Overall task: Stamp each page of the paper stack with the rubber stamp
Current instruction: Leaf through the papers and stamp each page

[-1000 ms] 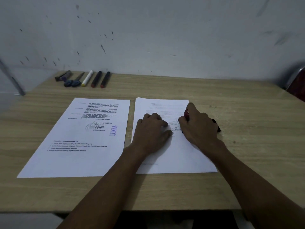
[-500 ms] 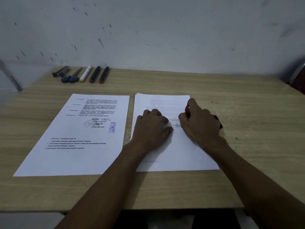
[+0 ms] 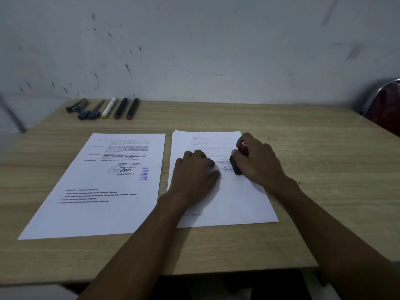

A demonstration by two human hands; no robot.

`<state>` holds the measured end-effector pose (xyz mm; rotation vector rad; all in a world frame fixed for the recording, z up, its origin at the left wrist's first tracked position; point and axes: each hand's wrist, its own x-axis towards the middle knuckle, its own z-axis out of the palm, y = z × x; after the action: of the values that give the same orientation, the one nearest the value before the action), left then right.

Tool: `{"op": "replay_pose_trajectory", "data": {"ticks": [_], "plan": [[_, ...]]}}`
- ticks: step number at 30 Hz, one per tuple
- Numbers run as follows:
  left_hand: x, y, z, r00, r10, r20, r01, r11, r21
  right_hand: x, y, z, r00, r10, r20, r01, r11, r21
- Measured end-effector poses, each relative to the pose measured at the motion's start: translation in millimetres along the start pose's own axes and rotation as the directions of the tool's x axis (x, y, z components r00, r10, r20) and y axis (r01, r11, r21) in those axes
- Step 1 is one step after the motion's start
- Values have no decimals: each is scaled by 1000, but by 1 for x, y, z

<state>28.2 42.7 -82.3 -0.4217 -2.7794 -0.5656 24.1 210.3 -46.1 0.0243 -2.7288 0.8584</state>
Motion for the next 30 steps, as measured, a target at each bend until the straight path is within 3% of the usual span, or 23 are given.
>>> {"op": "replay_pose_trajectory", "data": {"ticks": [3, 8, 13, 30], "plan": [[0, -1, 1, 999, 11, -49, -13, 998, -56, 3, 4, -13, 992, 46, -117, -17, 972, 233], [2, -7, -2, 968, -20, -250, -48, 963, -264, 8, 29, -39, 928, 255, -272, -137, 912, 387], [2, -13, -5, 946, -71, -317, -37, 946, -323, 5, 60, -57, 886, 317, -339, -206, 923, 324], [0, -18, -8, 947, -100, -304, -10, 941, -339, 5, 60, -32, 945, 185, -270, -152, 978, 140]]}}
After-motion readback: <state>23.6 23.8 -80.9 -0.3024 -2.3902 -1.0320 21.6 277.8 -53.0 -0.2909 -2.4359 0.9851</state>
